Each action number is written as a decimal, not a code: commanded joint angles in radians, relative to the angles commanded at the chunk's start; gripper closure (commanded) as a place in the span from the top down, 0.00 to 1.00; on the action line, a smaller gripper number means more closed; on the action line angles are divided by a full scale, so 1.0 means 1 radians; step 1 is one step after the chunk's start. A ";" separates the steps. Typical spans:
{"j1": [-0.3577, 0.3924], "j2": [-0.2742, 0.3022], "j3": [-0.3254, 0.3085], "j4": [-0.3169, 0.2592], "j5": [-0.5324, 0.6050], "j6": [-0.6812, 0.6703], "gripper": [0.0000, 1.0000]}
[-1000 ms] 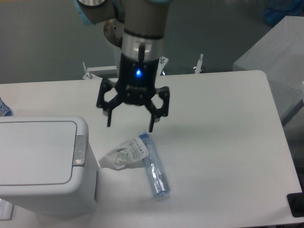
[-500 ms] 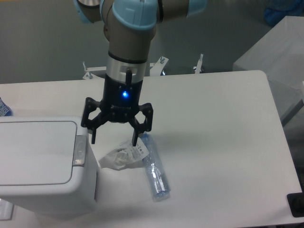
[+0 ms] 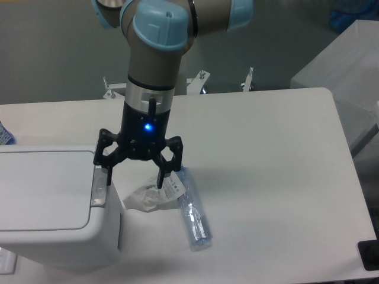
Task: Open the trash can
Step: 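Lower the gripper finger onto the lid's hinge edge, then press down on the lid edge to tip the lid open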
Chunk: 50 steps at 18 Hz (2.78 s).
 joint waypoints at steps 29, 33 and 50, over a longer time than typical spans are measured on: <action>-0.008 -0.020 -0.002 0.002 0.000 0.003 1.00; -0.008 -0.020 -0.002 0.002 0.000 0.003 1.00; 0.167 0.008 0.195 0.002 0.028 0.200 1.00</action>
